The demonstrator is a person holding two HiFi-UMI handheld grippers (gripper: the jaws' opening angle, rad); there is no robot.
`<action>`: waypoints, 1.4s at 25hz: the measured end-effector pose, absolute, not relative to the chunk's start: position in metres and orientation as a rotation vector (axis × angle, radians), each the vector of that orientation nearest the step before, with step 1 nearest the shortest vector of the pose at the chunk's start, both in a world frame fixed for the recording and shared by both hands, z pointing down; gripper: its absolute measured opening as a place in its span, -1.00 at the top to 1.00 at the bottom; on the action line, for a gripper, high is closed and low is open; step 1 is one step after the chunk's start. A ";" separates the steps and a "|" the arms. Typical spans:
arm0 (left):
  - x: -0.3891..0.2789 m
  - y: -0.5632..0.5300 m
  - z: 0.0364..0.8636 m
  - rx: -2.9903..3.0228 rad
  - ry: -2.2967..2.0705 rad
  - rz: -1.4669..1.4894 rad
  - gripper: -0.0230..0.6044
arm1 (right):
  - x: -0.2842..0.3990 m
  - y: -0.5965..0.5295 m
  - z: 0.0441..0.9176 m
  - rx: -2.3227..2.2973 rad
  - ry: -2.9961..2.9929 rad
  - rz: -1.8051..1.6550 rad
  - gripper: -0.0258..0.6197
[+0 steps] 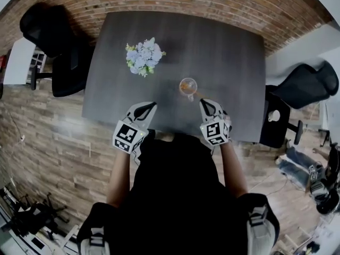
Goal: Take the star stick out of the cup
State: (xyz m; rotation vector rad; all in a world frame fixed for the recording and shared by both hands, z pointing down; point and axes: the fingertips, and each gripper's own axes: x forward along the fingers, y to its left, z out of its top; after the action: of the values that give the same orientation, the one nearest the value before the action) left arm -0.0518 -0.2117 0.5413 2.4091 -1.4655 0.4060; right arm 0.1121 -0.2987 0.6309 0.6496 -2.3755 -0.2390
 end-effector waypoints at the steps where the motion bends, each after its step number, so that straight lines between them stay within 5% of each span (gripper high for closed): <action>1: -0.051 -0.210 0.542 2.396 -1.483 0.402 0.92 | 0.114 -0.300 0.635 0.633 -2.370 -0.237 0.91; 12: -0.051 -0.186 0.551 2.249 -1.626 0.395 0.92 | 0.118 -0.313 0.671 0.442 -2.363 -0.282 0.74; 35: -0.057 -0.176 0.550 2.148 -1.755 0.425 0.92 | 0.128 -0.326 0.722 0.275 -2.279 -0.263 0.76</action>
State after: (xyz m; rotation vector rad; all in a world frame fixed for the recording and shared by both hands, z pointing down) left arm -0.0567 -0.1760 0.5498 2.1478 -1.7554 0.4250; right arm 0.1278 -0.3260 0.7217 0.2753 -2.2787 -0.2631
